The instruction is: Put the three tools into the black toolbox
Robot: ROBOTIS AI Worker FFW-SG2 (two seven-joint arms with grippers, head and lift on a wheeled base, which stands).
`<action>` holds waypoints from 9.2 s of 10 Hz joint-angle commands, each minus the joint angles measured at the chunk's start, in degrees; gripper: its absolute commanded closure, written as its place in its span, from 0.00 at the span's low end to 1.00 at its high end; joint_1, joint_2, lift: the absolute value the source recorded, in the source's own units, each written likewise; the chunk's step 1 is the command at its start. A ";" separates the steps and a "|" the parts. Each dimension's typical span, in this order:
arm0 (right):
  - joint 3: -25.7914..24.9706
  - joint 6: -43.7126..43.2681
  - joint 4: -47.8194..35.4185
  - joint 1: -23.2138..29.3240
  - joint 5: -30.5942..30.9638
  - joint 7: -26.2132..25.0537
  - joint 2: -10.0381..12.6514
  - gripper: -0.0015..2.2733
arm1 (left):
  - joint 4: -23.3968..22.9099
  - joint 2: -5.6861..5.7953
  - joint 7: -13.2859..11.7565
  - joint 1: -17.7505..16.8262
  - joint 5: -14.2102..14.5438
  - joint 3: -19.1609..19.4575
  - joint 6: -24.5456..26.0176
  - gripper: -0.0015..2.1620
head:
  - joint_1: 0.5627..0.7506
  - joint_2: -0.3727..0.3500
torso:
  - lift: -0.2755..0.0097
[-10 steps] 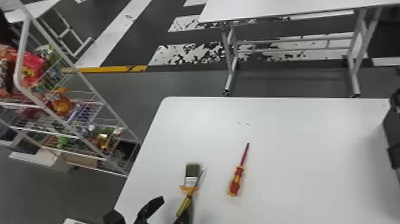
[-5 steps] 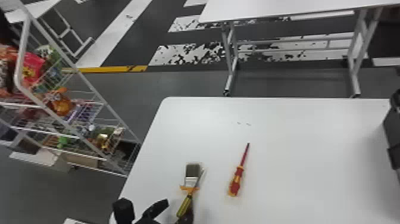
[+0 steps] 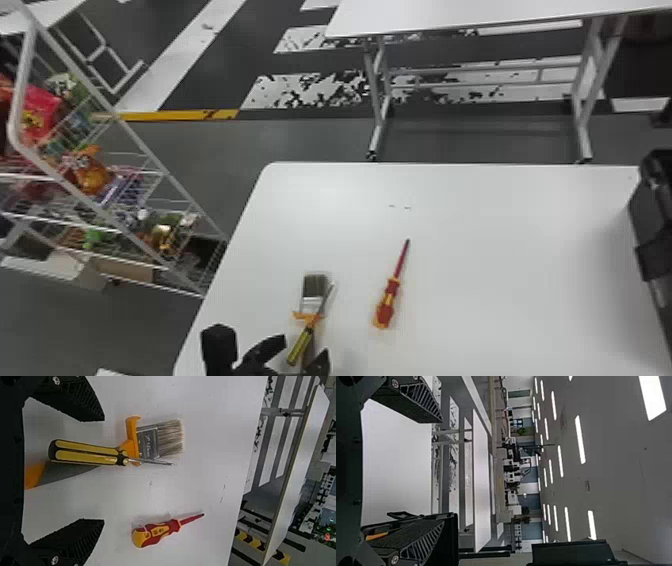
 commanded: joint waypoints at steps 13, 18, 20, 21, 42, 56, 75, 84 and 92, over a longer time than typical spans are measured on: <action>-0.09 0.59 1.18 -1.13 -0.20 -0.08 0.08 0.04 | -1.20 0.04 1.63 -0.83 -0.69 -0.60 2.17 0.39 | 0.70 0.91 | 0.79; -0.35 1.11 1.70 -1.31 -0.64 -0.08 0.17 0.04 | -1.82 0.04 1.98 -0.75 -0.69 -0.51 2.35 0.72 | 0.70 0.91 | 0.79; -0.35 1.11 1.88 -1.39 -0.64 -0.08 0.17 0.04 | -2.87 0.04 2.15 -0.22 -0.52 -0.51 2.52 0.83 | 0.70 0.90 | 0.79; -0.35 0.94 1.88 -1.39 -0.64 -0.08 0.17 0.04 | -4.02 0.04 2.15 0.48 -0.17 -0.43 2.70 0.83 | 0.70 0.90 | 0.79; -2.64 113.26 -25.37 -29.78 -23.67 9.15 5.44 0.05 | -21.86 -0.49 -20.35 2.51 5.81 -10.53 19.40 0.83 | 0.70 0.69 | 0.79; 3.69 105.88 -23.26 -31.98 -18.39 10.20 7.17 0.99 | -20.89 0.74 -18.06 1.63 3.00 -18.88 17.29 0.87 | 0.70 0.65 | 0.79; -13.62 95.16 -37.94 -31.01 -6.35 -2.45 -7.92 0.99 | -22.21 1.71 -17.80 6.46 4.23 -11.15 16.41 0.01 | 0.70 0.16 | 0.79; -15.56 81.62 -17.63 -34.18 2.87 4.14 -11.17 0.99 | -23.88 0.92 -17.62 9.19 4.14 -8.95 16.23 0.01 | 0.70 0.03 | 0.79; -13.01 96.74 -31.17 -31.01 -12.15 8.71 -0.80 0.03 | -22.03 1.01 -16.22 8.75 4.14 -8.69 13.24 0.01 | 0.70 0.15 | 0.79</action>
